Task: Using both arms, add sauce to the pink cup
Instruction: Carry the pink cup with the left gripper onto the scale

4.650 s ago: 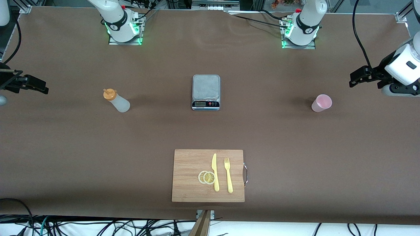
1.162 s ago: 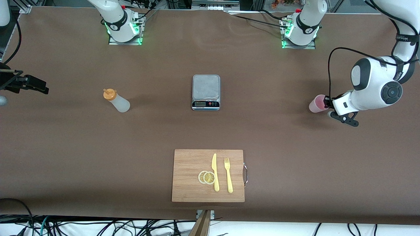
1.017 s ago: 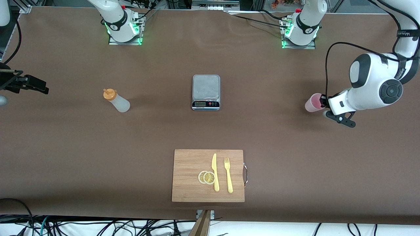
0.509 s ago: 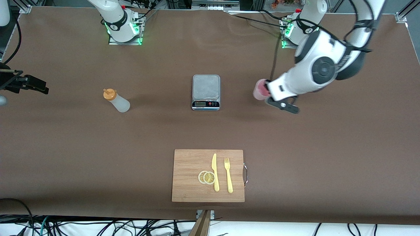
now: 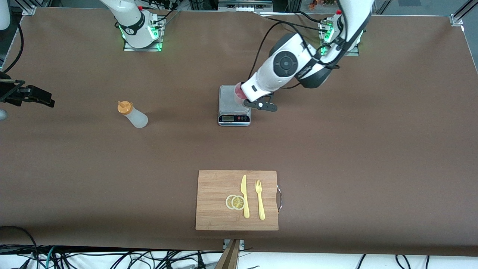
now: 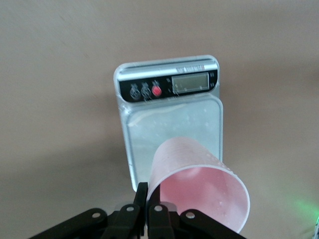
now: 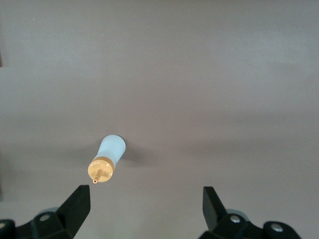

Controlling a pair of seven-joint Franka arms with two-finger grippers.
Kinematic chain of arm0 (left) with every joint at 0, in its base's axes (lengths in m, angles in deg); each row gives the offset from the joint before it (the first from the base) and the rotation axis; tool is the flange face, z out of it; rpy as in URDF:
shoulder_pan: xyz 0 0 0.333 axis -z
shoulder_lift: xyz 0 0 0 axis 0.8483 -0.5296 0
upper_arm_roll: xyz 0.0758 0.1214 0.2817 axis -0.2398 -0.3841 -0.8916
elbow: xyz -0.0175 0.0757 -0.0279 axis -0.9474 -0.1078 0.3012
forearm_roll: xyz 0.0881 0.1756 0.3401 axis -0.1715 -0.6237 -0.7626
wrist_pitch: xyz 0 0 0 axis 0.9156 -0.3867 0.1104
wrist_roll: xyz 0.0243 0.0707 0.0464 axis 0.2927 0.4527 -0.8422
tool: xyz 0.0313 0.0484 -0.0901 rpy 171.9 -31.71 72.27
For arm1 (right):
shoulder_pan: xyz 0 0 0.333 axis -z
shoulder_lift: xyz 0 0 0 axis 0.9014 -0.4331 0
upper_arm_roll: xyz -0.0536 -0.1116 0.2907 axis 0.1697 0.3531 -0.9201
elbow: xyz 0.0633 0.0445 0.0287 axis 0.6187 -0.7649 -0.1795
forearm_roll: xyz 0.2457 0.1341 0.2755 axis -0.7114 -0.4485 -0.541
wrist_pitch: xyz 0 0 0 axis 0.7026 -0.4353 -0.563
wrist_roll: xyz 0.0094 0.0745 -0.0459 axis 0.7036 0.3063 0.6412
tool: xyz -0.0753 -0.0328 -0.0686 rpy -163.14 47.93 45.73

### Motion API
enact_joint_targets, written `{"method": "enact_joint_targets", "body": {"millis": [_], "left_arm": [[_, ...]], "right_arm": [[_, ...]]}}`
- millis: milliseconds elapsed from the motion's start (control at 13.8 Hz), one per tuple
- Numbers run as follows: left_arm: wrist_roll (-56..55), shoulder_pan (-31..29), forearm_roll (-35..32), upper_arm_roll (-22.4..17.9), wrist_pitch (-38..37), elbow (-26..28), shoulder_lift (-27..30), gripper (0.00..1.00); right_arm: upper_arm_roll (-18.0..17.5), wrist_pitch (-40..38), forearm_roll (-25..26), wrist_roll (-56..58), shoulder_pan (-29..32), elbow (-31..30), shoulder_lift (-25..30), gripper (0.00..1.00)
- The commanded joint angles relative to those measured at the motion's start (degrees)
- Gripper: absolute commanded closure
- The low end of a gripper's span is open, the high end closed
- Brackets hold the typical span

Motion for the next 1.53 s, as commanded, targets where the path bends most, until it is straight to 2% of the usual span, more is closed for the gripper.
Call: {"method": "enact_joint_targets", "body": {"millis": [0,218,363,436,509,799,944,1090,1235,1453], "left_arm": [[-6.64,3.02,-4.61,-0.65,0.79,-1.07,-1.72,1.00],[-12.80,5.06,-10.94,-0.65,3.69,-1.16,-4.79,1.00],[-14.57,5.67,-12.45,-0.65,4.05,-1.34,-5.33,1.00],[-14.57,5.67,-12.54,-0.65,4.05,-1.25,-5.42,0.54],[-14.57,5.59,-12.72,-0.74,4.05,-1.25,-5.42,0.03],[-14.66,4.97,-12.20,-0.30,3.44,-1.51,-4.28,0.00],[-14.84,4.97,-11.84,-0.04,2.83,-1.51,-2.53,0.00],[-14.58,4.71,-10.10,0.22,-0.50,-1.69,-0.33,0.00],[-14.14,4.62,-8.51,0.14,-8.99,-5.19,2.74,0.00],[-13.70,3.22,-8.50,-0.04,-29.10,-17.64,3.99,0.00]], "right_arm": [[-0.13,-0.57,-0.43,-0.09,0.32,1.01,-0.33,0.00],[-0.13,-0.57,-0.25,-0.09,0.32,1.01,-0.33,0.00],[-0.13,-0.57,-0.25,-0.09,0.32,1.01,-0.33,0.00],[-0.13,-0.57,-0.25,-0.09,0.32,1.01,-0.33,0.00],[-0.13,-0.57,-0.25,-0.09,0.32,1.01,-0.33,0.00],[-0.13,-0.48,-0.08,-0.18,0.15,0.92,-0.94,0.00],[-0.21,-0.65,0.01,-0.36,-0.29,0.92,-3.04,0.00],[-0.13,-0.92,0.10,-0.88,-0.82,0.48,-3.31,0.00],[0.05,-1.36,0.01,-0.71,-0.30,-0.04,-3.40,0.00],[0.05,-3.73,0.01,-0.10,-0.21,0.04,-4.28,0.00]]}}
